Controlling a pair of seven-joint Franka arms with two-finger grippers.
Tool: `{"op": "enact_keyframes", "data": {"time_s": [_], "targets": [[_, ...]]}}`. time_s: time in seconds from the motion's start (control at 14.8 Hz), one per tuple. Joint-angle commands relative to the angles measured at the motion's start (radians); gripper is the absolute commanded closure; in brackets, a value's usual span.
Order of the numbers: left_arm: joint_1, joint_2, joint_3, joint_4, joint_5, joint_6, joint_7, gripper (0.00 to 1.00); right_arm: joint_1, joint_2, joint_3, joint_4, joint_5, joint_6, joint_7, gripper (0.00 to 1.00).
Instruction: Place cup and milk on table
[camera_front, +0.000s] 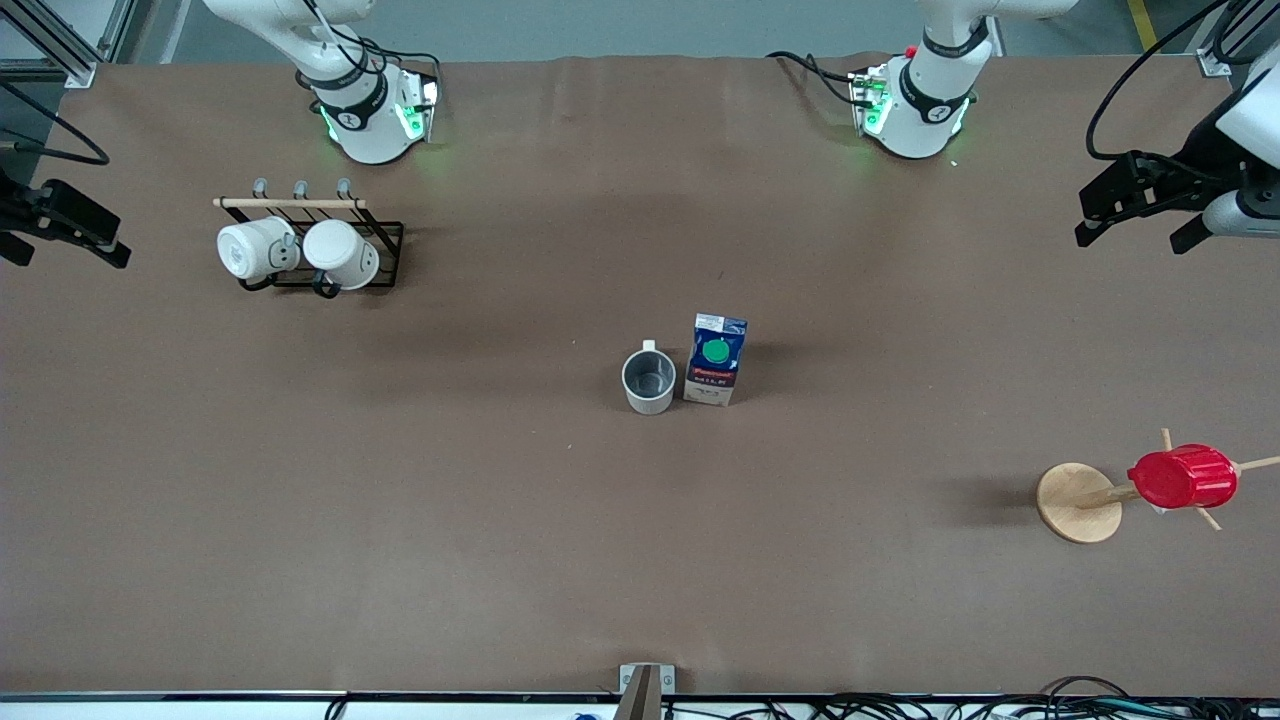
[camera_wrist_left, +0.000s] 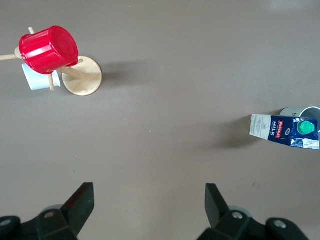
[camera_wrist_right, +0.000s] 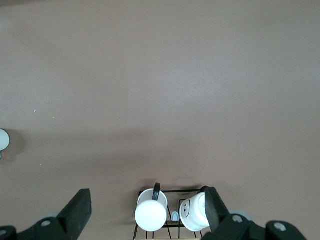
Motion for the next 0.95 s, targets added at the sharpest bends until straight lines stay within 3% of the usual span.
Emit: {"op": "enact_keyframes", "data": {"time_s": [0.0,0.34,0.88], "targets": [[-0.005,0.006,0.010,0.009,-0.003,-0.007,-0.011,0.03,-0.006,-0.025,-0.002,-0.023,0.023,0.001,-0.013,0.00],[0.002,0.002,-0.013,-0.021,0.052,-0.015,-0.017,0.03,-0.008,-0.025,-0.002,-0.023,0.023,0.001,-0.013,0.00],[0.017,0.003,-0.015,-0.018,0.009,-0.010,0.003,0.03,-0.008,-0.025,-0.002,-0.024,0.023,-0.002,-0.013,0.00]]}}
